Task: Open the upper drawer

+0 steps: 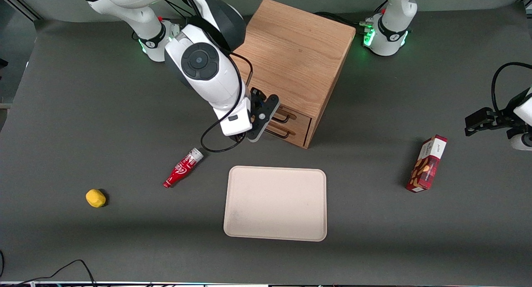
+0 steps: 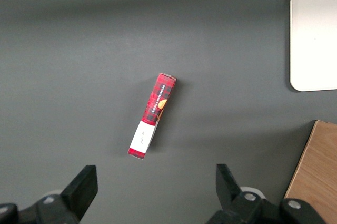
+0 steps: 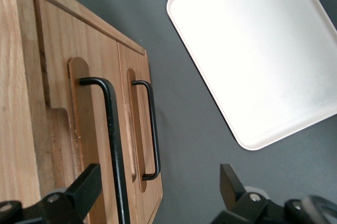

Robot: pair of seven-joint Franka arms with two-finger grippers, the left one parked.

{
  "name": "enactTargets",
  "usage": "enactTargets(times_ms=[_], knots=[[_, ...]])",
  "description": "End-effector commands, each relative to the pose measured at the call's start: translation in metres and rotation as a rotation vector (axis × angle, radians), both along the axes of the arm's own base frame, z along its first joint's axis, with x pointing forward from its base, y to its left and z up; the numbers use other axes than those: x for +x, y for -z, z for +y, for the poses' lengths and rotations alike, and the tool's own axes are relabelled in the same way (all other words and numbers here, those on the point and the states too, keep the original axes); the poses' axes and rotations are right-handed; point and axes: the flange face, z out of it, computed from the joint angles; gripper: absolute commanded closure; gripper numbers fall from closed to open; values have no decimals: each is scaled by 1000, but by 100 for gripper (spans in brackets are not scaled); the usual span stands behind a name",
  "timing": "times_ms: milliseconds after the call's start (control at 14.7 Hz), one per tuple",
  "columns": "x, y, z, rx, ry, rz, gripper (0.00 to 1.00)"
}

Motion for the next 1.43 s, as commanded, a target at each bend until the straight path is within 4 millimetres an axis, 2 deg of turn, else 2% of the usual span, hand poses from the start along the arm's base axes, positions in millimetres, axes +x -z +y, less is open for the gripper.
enactTargets(times_ms=[0, 476, 680, 1361], knots=[[2, 11, 2, 23, -45, 25, 0], [-4, 34, 4, 0, -119, 64, 0], [-7, 35, 8, 28, -131, 85, 0], [-3, 62, 12, 20, -140, 101, 0]])
